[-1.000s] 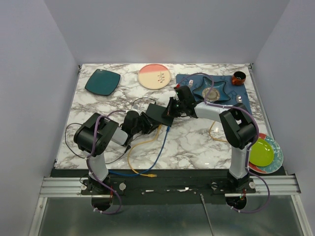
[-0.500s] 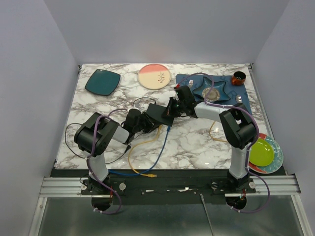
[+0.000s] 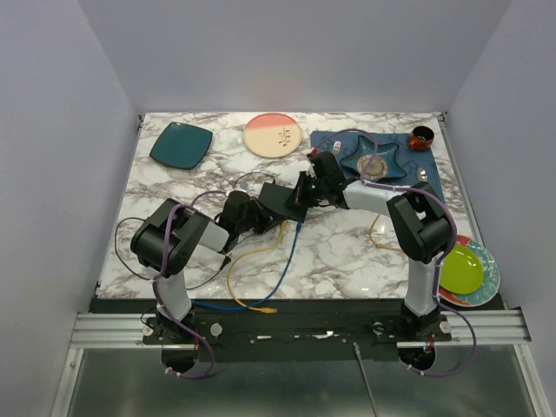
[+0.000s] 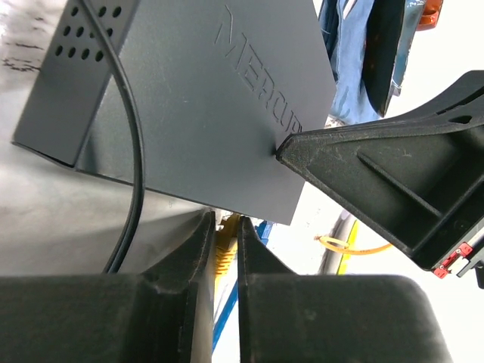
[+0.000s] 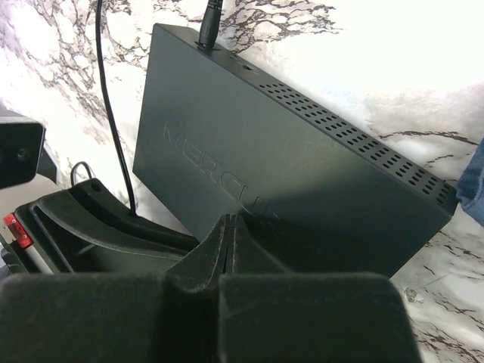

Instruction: Pull the plug from the switch port

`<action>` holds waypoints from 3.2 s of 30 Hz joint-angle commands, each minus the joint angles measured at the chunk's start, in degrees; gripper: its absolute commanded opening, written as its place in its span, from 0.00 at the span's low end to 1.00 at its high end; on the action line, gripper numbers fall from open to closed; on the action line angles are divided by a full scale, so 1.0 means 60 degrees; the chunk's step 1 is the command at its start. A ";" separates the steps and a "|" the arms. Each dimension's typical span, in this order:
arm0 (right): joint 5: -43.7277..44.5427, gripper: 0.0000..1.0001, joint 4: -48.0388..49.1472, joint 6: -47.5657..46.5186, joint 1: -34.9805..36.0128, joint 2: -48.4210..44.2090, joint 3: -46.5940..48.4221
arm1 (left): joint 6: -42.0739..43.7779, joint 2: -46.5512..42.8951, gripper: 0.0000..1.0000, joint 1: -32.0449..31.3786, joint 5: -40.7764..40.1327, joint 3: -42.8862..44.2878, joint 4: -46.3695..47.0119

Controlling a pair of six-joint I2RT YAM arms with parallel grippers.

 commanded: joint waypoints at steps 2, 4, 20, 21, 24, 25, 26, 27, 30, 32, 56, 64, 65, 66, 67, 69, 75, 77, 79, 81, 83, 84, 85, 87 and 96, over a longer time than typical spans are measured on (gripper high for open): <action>0.0191 0.01 -0.0525 -0.0153 -0.0051 0.0416 -0.0369 | 0.0193 0.0083 0.00 -0.0056 -0.0289 -0.0038 -0.0482; 0.0250 0.01 -0.0554 -0.0240 -0.0065 0.0125 -0.0500 | 0.0179 0.0098 0.00 -0.0056 -0.0260 -0.0096 -0.0350; 0.1100 0.01 -0.2224 -0.1003 0.0374 -0.1928 -0.1058 | -0.0056 0.0420 0.00 0.0075 -0.0025 -0.0478 0.0369; 0.1042 0.01 -0.2253 -0.1003 0.0403 -0.1840 -0.1043 | -0.0056 0.0362 0.00 0.0075 -0.0025 -0.0478 0.0368; 0.0968 0.01 -0.2283 -0.1003 0.0579 -0.1650 -0.0970 | 0.0032 0.0245 0.00 0.0075 -0.0054 -0.0492 0.0266; 0.0968 0.01 -0.2283 -0.1017 0.0666 -0.1576 -0.0898 | 0.0076 0.0230 0.00 0.0075 -0.0069 -0.0492 0.0193; 0.0953 0.01 -0.2326 -0.0988 0.0725 -0.1503 -0.0839 | 0.0076 0.0201 0.00 0.0075 -0.0069 -0.0492 0.0178; 0.0953 0.01 -0.2341 -0.0974 0.0755 -0.1430 -0.0795 | 0.0091 0.0186 0.00 0.0075 -0.0069 -0.0492 0.0178; 0.0924 0.01 -0.2414 -0.0915 0.0785 -0.1122 -0.0561 | 0.0091 0.0142 0.00 0.0075 -0.0040 -0.0522 0.0178; 0.0924 0.01 -0.2574 -0.0915 0.0785 -0.0830 -0.0254 | 0.0076 0.0127 0.00 0.0075 -0.0039 -0.0580 0.0193; 0.1159 0.15 -0.2037 -0.0343 0.0785 -0.1482 0.0013 | 0.0413 -0.1424 0.00 0.0178 0.0048 -0.1446 0.0033; -0.1327 0.68 -0.0734 0.0109 0.0799 -0.3640 -0.2326 | 0.1627 -0.3490 0.00 0.0222 -0.0669 -0.0551 -0.1945; -0.1723 0.69 0.0155 0.0546 0.0814 -0.3728 -0.2608 | 0.1716 -0.3622 0.00 0.0236 -0.0742 -0.0449 -0.1990; -0.2264 0.69 0.0584 0.0782 0.0828 -0.3831 -0.2872 | 0.1760 -0.3739 0.00 0.0237 -0.0786 -0.0419 -0.2019; -0.2458 0.70 0.1067 0.1045 0.0901 -0.3991 -0.3179 | 0.1790 -0.3914 0.00 0.0237 -0.0816 -0.0390 -0.2034; -0.2693 0.70 0.2153 0.1545 0.1018 -0.4080 -0.3635 | 0.1717 -0.4091 0.00 0.0222 -0.0889 -0.0389 -0.2034; -0.2856 0.70 0.3210 0.2087 0.1297 -0.3818 -0.3490 | 0.1468 -0.4823 0.00 0.0105 -0.0962 -0.0712 -0.1799; -0.2811 0.70 0.3662 0.2379 0.1327 -0.3686 -0.3431 | 0.1497 -0.5087 0.00 0.0003 -0.1021 -0.0799 -0.1902; -0.2855 0.70 0.4000 0.2571 0.1370 -0.3408 -0.3329 | 0.1570 -0.5350 0.00 -0.0056 -0.1079 -0.0858 -0.2106; -0.2841 0.69 0.4060 0.2718 0.1429 -0.3087 -0.3139 | 0.1585 -0.5483 0.00 -0.0100 -0.1124 -0.0961 -0.2180; -0.2811 0.67 0.3914 0.2703 0.1560 -0.2837 -0.2788 | 0.1585 -0.5659 0.00 -0.0129 -0.1167 -0.1063 -0.2239; -0.2840 0.66 0.4044 0.2761 0.1575 -0.2763 -0.2772 | 0.1585 -0.5732 0.00 -0.0130 -0.1226 -0.1078 -0.2384; -0.2855 0.60 0.4060 0.2805 0.1590 -0.2646 -0.2757 | 0.1614 -0.5892 0.00 -0.0130 -0.1241 -0.1122 -0.2473; -0.2884 0.55 0.3958 0.2777 0.1605 -0.2587 -0.2626 | 0.1702 -0.6025 0.00 -0.0130 -0.1285 -0.1166 -0.2605; -0.2534 0.01 0.2102 0.1695 0.1649 -0.4107 -0.2612 | 0.2256 -0.6582 0.22 -0.0057 -0.1665 -0.0363 -0.4434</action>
